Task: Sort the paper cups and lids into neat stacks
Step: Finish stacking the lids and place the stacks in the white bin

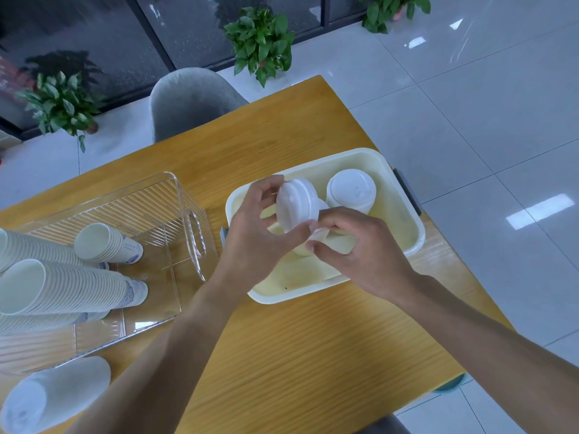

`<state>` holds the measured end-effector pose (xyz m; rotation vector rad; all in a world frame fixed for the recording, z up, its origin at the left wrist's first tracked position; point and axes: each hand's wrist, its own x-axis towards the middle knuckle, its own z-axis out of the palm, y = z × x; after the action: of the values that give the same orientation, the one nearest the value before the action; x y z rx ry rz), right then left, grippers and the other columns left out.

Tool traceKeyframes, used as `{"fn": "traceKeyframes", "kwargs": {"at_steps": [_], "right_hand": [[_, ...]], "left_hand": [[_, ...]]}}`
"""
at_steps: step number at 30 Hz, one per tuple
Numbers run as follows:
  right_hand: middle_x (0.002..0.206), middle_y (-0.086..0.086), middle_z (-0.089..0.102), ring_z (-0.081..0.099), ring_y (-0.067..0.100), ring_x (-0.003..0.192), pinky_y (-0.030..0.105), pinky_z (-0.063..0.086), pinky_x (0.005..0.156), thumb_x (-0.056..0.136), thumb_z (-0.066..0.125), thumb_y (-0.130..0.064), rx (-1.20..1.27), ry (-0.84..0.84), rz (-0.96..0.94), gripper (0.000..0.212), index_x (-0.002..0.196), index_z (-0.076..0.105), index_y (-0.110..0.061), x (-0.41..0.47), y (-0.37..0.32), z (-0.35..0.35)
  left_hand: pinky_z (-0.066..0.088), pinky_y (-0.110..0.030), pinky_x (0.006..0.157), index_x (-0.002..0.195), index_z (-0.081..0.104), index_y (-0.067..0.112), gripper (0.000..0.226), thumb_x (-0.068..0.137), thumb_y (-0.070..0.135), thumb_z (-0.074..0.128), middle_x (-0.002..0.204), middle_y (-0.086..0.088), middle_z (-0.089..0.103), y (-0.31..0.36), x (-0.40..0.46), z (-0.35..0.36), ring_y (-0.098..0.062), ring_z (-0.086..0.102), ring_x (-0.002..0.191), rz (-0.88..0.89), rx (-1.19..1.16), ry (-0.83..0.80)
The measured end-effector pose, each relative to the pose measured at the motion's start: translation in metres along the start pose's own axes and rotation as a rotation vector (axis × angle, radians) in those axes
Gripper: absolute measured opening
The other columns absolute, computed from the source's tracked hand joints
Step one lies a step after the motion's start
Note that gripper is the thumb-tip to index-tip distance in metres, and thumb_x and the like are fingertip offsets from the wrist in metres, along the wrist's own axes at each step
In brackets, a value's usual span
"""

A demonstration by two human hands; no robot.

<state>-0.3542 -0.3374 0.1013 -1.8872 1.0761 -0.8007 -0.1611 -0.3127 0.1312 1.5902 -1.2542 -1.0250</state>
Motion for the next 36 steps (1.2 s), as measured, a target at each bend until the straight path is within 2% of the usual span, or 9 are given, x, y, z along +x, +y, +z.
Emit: {"fn": "traceKeyframes", "kwargs": {"at_steps": [3, 6, 13, 17, 21, 27, 30, 33, 36], "right_hand": [[0.115, -0.008, 0.073, 0.064, 0.014, 0.115, 0.031, 0.050, 0.100, 0.086, 0.081, -0.012, -0.150, 0.178, -0.060, 0.026, 0.111, 0.075, -0.017, 0.007, 0.008, -0.018], [0.122, -0.005, 0.069, 0.056, 0.020, 0.119, 0.025, 0.043, 0.103, 0.085, 0.075, -0.009, -0.308, 0.269, -0.058, 0.035, 0.119, 0.071, -0.015, 0.019, 0.018, -0.040], [0.147, 0.004, 0.051, 0.032, 0.026, 0.142, 0.039, 0.027, 0.114, 0.083, 0.078, -0.032, -0.682, -0.153, 0.057, 0.078, 0.151, 0.045, -0.014, 0.046, 0.030, -0.059], [0.150, 0.003, 0.049, 0.031, 0.028, 0.143, 0.039, 0.023, 0.116, 0.088, 0.074, -0.037, -0.747, -0.190, 0.078, 0.077, 0.154, 0.041, -0.016, 0.050, 0.033, -0.056], [0.149, 0.005, 0.048, 0.035, 0.031, 0.140, 0.040, 0.025, 0.115, 0.087, 0.076, -0.035, -0.748, -0.170, 0.068, 0.076, 0.153, 0.043, -0.015, 0.049, 0.034, -0.056], [0.147, 0.007, 0.049, 0.039, 0.033, 0.138, 0.044, 0.027, 0.116, 0.085, 0.079, -0.032, -0.737, -0.149, 0.030, 0.075, 0.151, 0.047, -0.015, 0.046, 0.036, -0.053], [0.147, 0.007, 0.048, 0.039, 0.033, 0.138, 0.044, 0.027, 0.116, 0.084, 0.080, -0.031, -0.725, -0.132, 0.019, 0.075, 0.150, 0.048, -0.015, 0.044, 0.038, -0.053], [0.148, 0.003, 0.045, 0.038, 0.030, 0.140, 0.042, 0.026, 0.118, 0.083, 0.080, -0.034, -0.691, -0.120, 0.027, 0.077, 0.150, 0.046, -0.018, 0.044, 0.040, -0.052], [0.149, 0.001, 0.044, 0.037, 0.028, 0.139, 0.042, 0.026, 0.118, 0.083, 0.078, -0.036, -0.658, -0.102, 0.034, 0.076, 0.150, 0.045, -0.019, 0.044, 0.040, -0.053]], "left_hand": [[0.046, -0.029, 0.112, 0.145, 0.049, 0.018, 0.084, 0.074, 0.029, 0.093, 0.141, 0.008, 0.054, -0.007, 0.011, -0.017, -0.003, 0.050, 0.134, 0.092, 0.267, -0.087], [0.045, -0.035, 0.111, 0.149, 0.047, 0.017, 0.085, 0.076, 0.027, 0.089, 0.147, 0.004, 0.044, -0.004, 0.024, -0.028, -0.007, 0.047, 0.131, 0.175, 0.530, -0.250], [0.054, -0.039, 0.089, 0.156, 0.030, 0.043, 0.084, 0.085, 0.028, 0.073, 0.153, 0.020, 0.032, 0.008, 0.045, -0.017, -0.007, 0.032, 0.137, 0.257, 1.011, -0.525], [0.053, -0.039, 0.094, 0.156, 0.031, 0.038, 0.084, 0.085, 0.020, 0.073, 0.157, 0.023, 0.033, 0.003, 0.045, -0.011, -0.005, 0.029, 0.142, 0.256, 0.955, -0.536], [0.043, -0.037, 0.112, 0.161, 0.024, 0.040, 0.090, 0.087, 0.030, 0.075, 0.168, 0.021, 0.017, -0.014, 0.040, -0.006, -0.003, 0.016, 0.151, 0.169, 0.802, -0.508], [0.051, -0.044, 0.102, 0.158, 0.029, 0.047, 0.071, 0.097, 0.046, 0.066, 0.164, 0.016, 0.020, -0.030, 0.030, 0.004, -0.008, 0.027, 0.146, 0.155, 0.728, -0.460], [0.043, -0.039, 0.111, 0.160, 0.021, 0.045, 0.087, 0.092, 0.042, 0.074, 0.167, 0.014, 0.016, -0.030, 0.024, 0.005, -0.010, 0.023, 0.149, 0.134, 0.655, -0.445], [0.029, -0.027, 0.116, 0.162, 0.017, 0.034, 0.100, 0.086, 0.040, 0.081, 0.163, 0.012, 0.022, -0.027, 0.013, 0.008, -0.005, 0.025, 0.149, 0.032, 0.456, -0.318], [0.035, -0.028, 0.115, 0.160, 0.023, 0.028, 0.092, 0.088, 0.044, 0.079, 0.158, 0.012, 0.030, -0.023, 0.000, 0.016, -0.004, 0.035, 0.143, -0.143, 0.206, -0.122]]}}
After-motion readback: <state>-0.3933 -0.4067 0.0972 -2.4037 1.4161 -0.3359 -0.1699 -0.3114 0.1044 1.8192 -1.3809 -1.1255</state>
